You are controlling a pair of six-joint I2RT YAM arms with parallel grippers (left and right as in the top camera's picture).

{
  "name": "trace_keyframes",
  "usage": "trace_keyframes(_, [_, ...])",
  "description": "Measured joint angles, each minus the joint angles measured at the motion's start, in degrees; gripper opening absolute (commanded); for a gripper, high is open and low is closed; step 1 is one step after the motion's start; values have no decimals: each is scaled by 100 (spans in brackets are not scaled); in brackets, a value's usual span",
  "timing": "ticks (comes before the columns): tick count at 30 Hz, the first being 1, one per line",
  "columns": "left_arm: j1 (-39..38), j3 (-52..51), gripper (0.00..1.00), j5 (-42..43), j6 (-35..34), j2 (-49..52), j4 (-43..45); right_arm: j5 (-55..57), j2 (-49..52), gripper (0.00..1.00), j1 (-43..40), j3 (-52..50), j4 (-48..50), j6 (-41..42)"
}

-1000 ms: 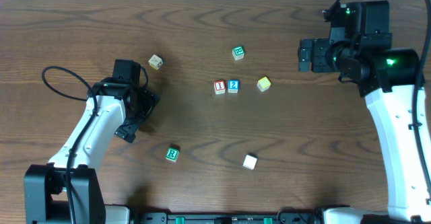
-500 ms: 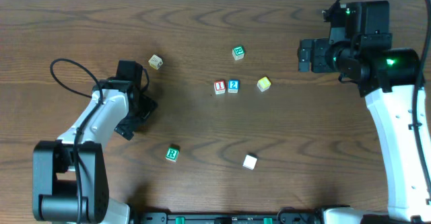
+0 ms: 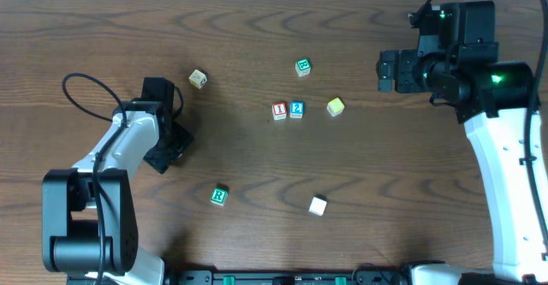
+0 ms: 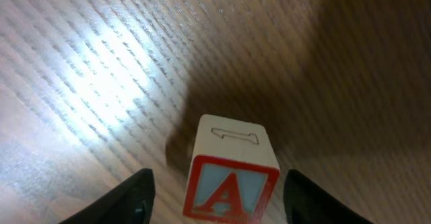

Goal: Spell out Ai2
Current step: 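Grasp the red 'A' block with the left gripper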

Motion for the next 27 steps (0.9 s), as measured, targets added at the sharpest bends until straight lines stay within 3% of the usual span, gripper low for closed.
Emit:
trace_keyframes(10, [9, -2, 38, 83, 146, 13, 70, 0, 0, 99, 0, 0, -11, 0])
trace_keyframes(17, [31, 0, 31, 83, 240, 13, 76, 0, 0, 99, 0, 0, -11, 0])
trace_keyframes(21, [31, 7, 20, 85, 330, 13, 79, 0, 0, 99, 0, 0, -13, 0])
trace_keyframes(24, [31, 9, 6, 83, 348, 13, 79, 0, 0, 99, 0, 0, -13, 0])
trace_keyframes(27, [31, 42, 5, 87, 363, 13, 72, -2, 0, 99, 0, 0, -13, 0])
